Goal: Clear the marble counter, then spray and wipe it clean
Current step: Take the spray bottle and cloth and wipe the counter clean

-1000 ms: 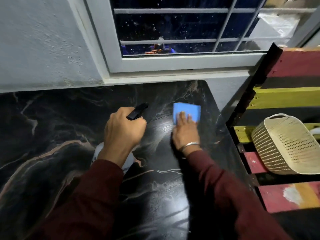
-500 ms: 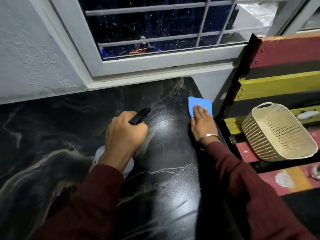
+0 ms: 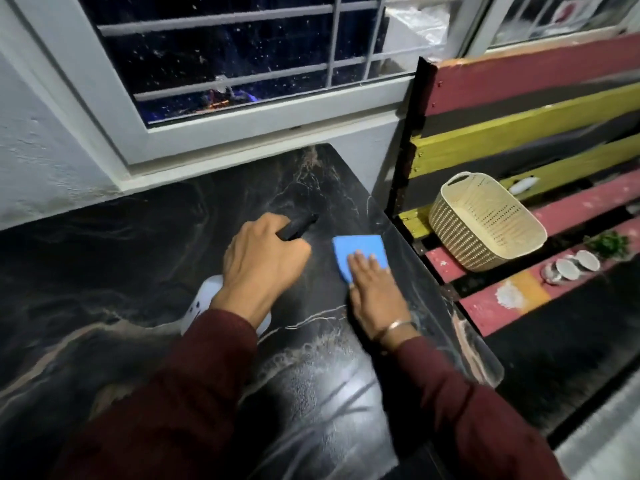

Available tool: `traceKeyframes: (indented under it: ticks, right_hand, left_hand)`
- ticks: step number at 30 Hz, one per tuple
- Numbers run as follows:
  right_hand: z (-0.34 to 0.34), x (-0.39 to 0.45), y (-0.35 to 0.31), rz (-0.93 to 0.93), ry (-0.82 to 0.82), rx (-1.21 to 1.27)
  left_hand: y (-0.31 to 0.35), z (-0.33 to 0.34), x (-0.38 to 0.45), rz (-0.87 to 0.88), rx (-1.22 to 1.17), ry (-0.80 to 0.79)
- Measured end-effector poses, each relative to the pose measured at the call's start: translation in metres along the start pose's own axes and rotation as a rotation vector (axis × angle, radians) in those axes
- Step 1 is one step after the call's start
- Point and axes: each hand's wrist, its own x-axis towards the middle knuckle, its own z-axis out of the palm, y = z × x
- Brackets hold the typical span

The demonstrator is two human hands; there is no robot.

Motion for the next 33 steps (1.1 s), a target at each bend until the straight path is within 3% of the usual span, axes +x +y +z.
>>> traceKeyframes:
  ticks: [2,4,6,9,12,16,20,22,26,29,31,33]
  right_hand:
    - [-0.012,0.008,0.038,0.234,0.019,0.005]
    - [-0.01,-0.019,0.051,0.353,0.082,0.02]
    - [0.002,-0.064,0.027,0.369,0.12,0.022]
    - [0.015,-0.105,-0.017,0.23,0.05,0.081]
    - [0.007,-0.078,0.005,0.198,0.073,0.072]
    - [-0.002,-0.018,0.048,0.371,0.128,-0.002]
    - [-0.007,0.047,0.042,0.461,0.112,-0.025]
    - [0.0,0.061,0.003,0.355,0.094,-0.023]
    - [0.033,0.018,-0.094,-0.155,-0.004,0.022]
    - [0.032,-0.021,-0.082,-0.448,-0.129,0.037]
    - [0.02,-0.012,-0.042,-0.421,-0.072,-0.017]
    - [0.006,0.009,0.005,-0.2,-0.005,-0.047]
  left_hand:
    - [-0.001,-0.001,-0.006,0.035,0.009,-0.029]
    - [-0.005,-0.003,-0.012,0.05,0.018,-0.057]
    - [-0.006,-0.004,-0.017,0.044,0.029,-0.097]
    - [-0.003,-0.001,-0.021,0.011,0.094,-0.174]
    - [-0.007,0.005,-0.018,0.018,0.144,-0.175]
    - [-0.018,0.006,-0.015,0.003,0.172,-0.173]
    - [-0.026,0.003,-0.015,-0.025,0.127,-0.121]
    - [-0.028,0.001,-0.016,-0.029,0.137,-0.113]
    - [-0.03,0.0,-0.011,-0.083,0.104,-0.062]
    - [-0.029,0.003,-0.007,-0.094,0.087,-0.034]
    - [-0.028,0.004,-0.005,-0.098,0.085,-0.028]
    - [-0.029,0.005,-0.005,-0.084,0.082,-0.027]
